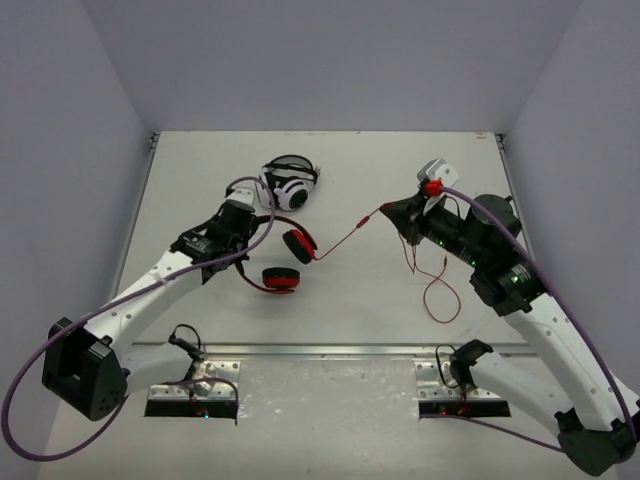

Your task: Wrap the headphones

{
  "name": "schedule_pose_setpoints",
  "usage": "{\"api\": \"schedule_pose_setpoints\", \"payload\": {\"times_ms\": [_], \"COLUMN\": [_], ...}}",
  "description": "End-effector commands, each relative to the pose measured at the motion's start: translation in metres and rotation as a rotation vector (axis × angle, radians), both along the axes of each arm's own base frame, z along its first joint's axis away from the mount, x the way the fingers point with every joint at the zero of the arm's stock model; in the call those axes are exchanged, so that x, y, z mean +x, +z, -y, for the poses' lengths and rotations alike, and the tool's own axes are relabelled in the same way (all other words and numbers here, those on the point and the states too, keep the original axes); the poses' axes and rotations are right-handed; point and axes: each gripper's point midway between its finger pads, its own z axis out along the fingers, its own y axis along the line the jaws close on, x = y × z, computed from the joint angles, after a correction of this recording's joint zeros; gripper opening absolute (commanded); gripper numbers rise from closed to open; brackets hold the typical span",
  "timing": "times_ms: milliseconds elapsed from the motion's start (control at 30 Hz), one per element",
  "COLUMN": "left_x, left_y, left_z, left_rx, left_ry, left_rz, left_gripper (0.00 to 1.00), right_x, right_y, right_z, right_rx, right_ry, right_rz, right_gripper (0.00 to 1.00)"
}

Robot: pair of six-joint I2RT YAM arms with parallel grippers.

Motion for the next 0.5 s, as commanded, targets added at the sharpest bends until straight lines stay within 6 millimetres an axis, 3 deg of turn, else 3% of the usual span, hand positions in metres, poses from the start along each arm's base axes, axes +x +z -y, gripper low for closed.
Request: {"api": "schedule_pose_setpoints", "payload": {"times_ms": [0, 33, 100, 200, 333, 467], "left_x": [0.025, 0.022, 0.015, 0.005, -0.014, -0.025], "left_y": [0.039, 0.03, 0.024, 0.024, 0.046, 0.057], "left_z": [0.049, 0.057, 0.083, 0.105, 0.138, 0.148], "left_rx": [-0.119, -0.118, -0.145, -0.157, -0.247, -0.282], "left_ry": [-0.155, -0.188, -0.292, -0.381, -0.543, -0.61], "left_rz": [0.158, 0.127, 0.095, 0.087, 0.142, 0.169], "left_gripper": [0.01, 0.0, 0.01, 0.01, 0.0, 0.0], "right_x": [-0.002, -0.005, -0.01, -0.004, 0.009, 0.01], "right_y": [0.042, 0.058, 0.066, 0.075, 0.064, 0.051], "right_z": [-0.015, -0.02, -0.03, -0.036, -0.044, -0.053], "right_rx": [0.014, 0.03, 0.044, 0.05, 0.02, 0.029], "right_ry": [0.098, 0.131, 0.198, 0.212, 0.221, 0.256], "right_rz": [0.067, 0.089, 0.088, 0.104, 0.071, 0.032], "right_gripper": [0.01, 0.01, 0.01, 0.01, 0.01, 0.01]}}
